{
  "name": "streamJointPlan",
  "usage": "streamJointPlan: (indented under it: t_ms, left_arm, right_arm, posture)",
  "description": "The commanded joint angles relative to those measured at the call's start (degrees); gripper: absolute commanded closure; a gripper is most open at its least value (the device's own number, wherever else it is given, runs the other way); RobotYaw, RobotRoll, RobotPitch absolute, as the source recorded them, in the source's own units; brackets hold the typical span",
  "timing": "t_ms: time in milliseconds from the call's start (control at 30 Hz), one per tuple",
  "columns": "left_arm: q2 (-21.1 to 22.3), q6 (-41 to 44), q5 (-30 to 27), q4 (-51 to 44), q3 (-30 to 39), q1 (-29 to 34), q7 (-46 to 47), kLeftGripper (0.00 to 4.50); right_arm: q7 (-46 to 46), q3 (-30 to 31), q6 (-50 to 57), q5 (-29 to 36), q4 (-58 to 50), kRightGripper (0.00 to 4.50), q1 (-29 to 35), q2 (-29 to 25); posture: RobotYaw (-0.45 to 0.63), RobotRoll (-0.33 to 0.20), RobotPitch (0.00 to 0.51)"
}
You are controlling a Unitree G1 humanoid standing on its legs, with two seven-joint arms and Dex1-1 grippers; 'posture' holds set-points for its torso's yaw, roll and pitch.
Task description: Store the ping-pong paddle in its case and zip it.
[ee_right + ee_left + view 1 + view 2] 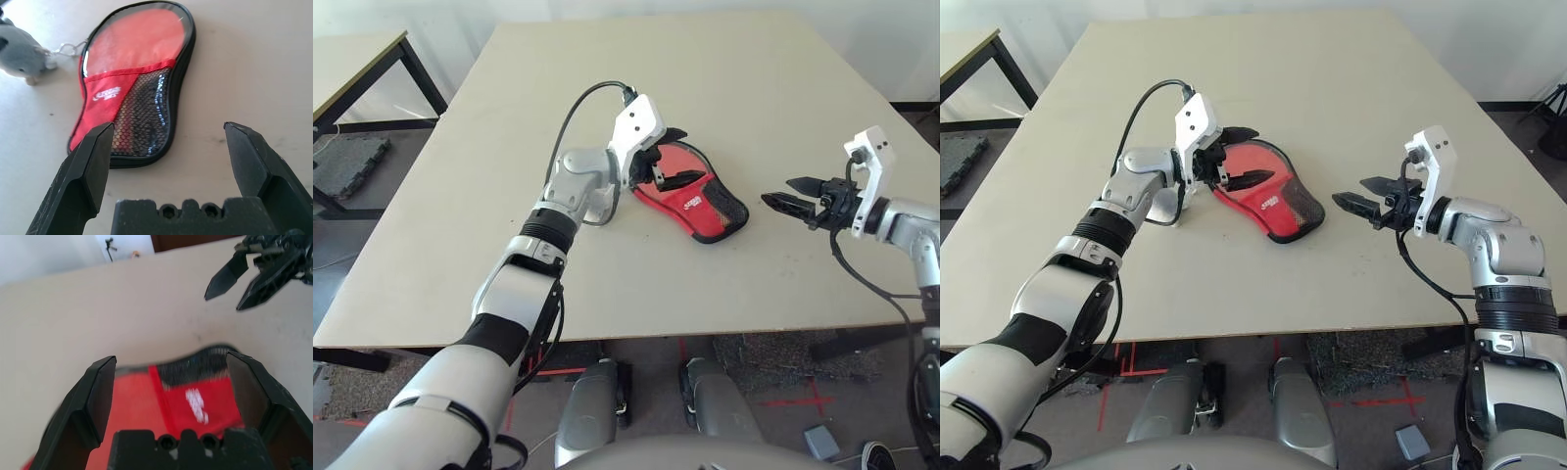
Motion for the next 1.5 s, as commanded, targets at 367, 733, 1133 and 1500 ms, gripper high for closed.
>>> streamJointPlan:
  t_ms: [367,733,1133,1500]
  left_arm:
    - [10.86,13.86,-3.96,-22.61,2.38,15.24,-4.64,0.0]
    - [15.02,18.28,-5.5,-28.54,4.45,20.06,-3.38,0.0]
    - [14.39,18.91,-5.58,-29.65,3.91,20.6,-2.55,0.0]
    - [14.05,18.71,-5.25,-29.42,3.62,20.4,-2.32,0.0]
  right_arm:
    - [-0.71,0.55,-1.53,-0.12,9.04,0.05,-0.53,5.42]
    - [-1.39,2.92,-2.41,-1.95,11.52,0.05,-2.3,9.38]
    - [-2.21,2.61,-0.19,-1.81,13.28,0.43,-3.48,10.69]
    - [-2.82,3.03,1.39,-1.6,12.65,4.24,-3.43,12.53]
  posture:
    - [0.03,0.0,0.111]
    - [0.05,0.0,0.104]
    - [0.05,0.0,0.108]
    - [0.05,0.0,0.112]
